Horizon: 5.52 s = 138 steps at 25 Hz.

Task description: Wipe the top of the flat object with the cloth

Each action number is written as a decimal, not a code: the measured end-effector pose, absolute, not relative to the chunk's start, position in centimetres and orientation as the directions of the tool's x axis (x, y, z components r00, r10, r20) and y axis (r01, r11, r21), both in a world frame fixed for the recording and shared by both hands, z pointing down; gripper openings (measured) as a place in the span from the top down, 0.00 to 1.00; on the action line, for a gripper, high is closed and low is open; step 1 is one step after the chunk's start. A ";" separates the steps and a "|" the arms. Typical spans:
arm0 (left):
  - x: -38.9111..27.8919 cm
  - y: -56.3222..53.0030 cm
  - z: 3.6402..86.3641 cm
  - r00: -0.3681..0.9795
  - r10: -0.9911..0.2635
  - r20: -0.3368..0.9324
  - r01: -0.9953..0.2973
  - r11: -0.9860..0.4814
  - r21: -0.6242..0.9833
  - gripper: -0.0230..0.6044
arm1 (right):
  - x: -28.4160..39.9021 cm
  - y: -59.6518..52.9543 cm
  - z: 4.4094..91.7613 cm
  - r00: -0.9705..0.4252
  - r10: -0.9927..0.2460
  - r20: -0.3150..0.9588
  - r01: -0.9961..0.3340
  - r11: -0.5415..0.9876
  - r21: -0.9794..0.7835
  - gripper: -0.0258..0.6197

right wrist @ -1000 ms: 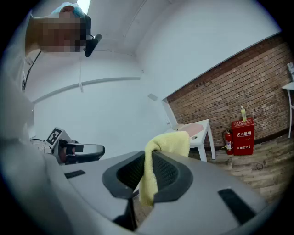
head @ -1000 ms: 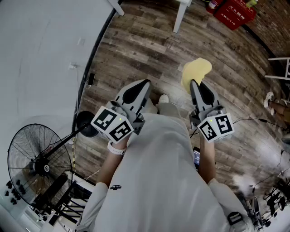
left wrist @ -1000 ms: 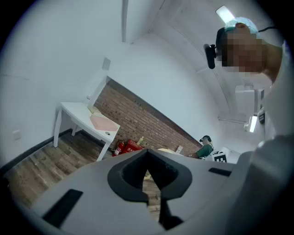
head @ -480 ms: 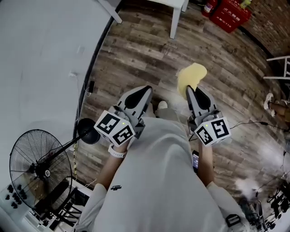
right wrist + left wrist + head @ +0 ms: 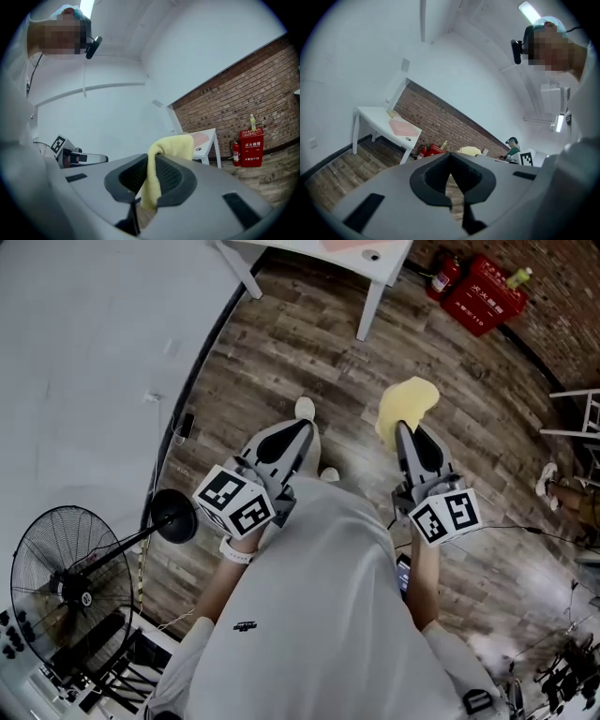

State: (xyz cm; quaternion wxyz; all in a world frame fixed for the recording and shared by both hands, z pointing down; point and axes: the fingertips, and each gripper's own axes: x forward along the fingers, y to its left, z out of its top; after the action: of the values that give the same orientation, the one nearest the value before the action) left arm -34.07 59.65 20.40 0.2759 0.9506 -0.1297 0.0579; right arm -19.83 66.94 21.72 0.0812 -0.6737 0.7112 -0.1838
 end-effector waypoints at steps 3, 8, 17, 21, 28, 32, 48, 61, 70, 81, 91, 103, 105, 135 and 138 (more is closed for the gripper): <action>-33.2 57.7 20.7 0.960 -0.216 0.179 -0.279 -0.809 0.517 0.93 | -18.4 65.5 21.8 -0.064 -0.989 0.131 -0.929 0.012 -0.370 0.88; -31.0 52.8 21.6 0.963 -0.205 0.175 -0.267 -0.804 0.531 0.93 | -16.0 61.5 22.5 -0.044 -0.988 0.147 -0.927 -0.014 -0.375 0.88; -24.7 36.4 21.2 0.975 -0.174 0.141 -0.223 -0.793 0.566 0.93 | -9.9 45.1 21.2 -0.010 -0.983 0.184 -0.933 -0.057 -0.356 0.88; -21.9 28.4 20.8 0.976 -0.169 0.140 -0.219 -0.787 0.577 0.93 | -6.7 36.8 19.7 0.008 -0.983 0.182 -0.934 -0.072 -0.349 0.88; -18.5 18.2 20.0 0.975 -0.188 0.119 -0.222 -0.774 0.593 0.93 | -3.8 27.3 18.6 -0.002 -0.975 0.224 -0.938 -0.076 -0.339 0.88; -17.1 15.5 20.1 0.975 -0.189 0.117 -0.221 -0.768 0.601 0.93 | -3.1 24.2 18.6 -0.030 -0.968 0.248 -0.944 -0.054 -0.326 0.88; -11.1 10.8 22.0 0.954 -0.232 0.190 -0.300 -0.756 0.581 0.93 | 1.3 16.3 21.0 -0.197 -0.952 0.236 -0.919 0.095 -0.381 0.88; -4.6 7.4 26.1 0.895 -0.307 0.324 -0.442 -0.711 0.546 0.93 | 4.1 9.8 26.6 -0.447 -0.839 0.310 -0.857 0.303 -0.417 0.88; -2.2 4.9 31.0 0.832 -0.378 0.406 -0.553 -0.622 0.554 0.93 | 4.7 4.9 32.4 -0.632 -0.679 0.374 -0.756 0.435 -0.489 0.88; -1.4 2.6 36.9 0.773 -0.424 0.472 -0.634 -0.519 0.573 0.93 | 4.1 2.4 38.9 -0.713 -0.518 0.473 -0.702 0.526 -0.481 0.88; 0.9 3.3 40.4 0.767 -0.406 0.496 -0.641 -0.487 0.593 0.93 | 4.4 2.2 44.2 -0.650 -0.439 0.620 -0.753 0.485 -0.445 0.88; 3.2 3.7 42.4 0.762 -0.379 0.524 -0.645 -0.518 0.562 0.93 | 7.8 2.2 44.5 -0.591 -0.459 0.663 -0.804 0.398 -0.441 0.88; 3.8 3.4 42.5 0.763 -0.372 0.528 -0.641 -0.538 0.548 0.93 | 8.7 2.2 44.5 -0.582 -0.467 0.665 -0.812 0.374 -0.448 0.88; 5.1 3.0 46.9 0.629 -0.276 0.727 -0.720 -0.560 0.410 0.94 | 24.3 4.0 45.5 -0.344 -0.530 0.775 -0.939 0.200 -0.280 0.87; 4.7 3.1 47.0 0.650 -0.276 0.708 -0.726 -0.502 0.471 0.94 | 25.8 4.2 45.6 -0.316 -0.529 0.787 -0.949 0.186 -0.256 0.87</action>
State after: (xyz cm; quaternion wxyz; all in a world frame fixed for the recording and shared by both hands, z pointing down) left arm 4.75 3.13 46.98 0.3944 0.8182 -0.3059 0.2854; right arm 25.82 4.20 45.56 -0.2779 -0.5144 0.7182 -0.3772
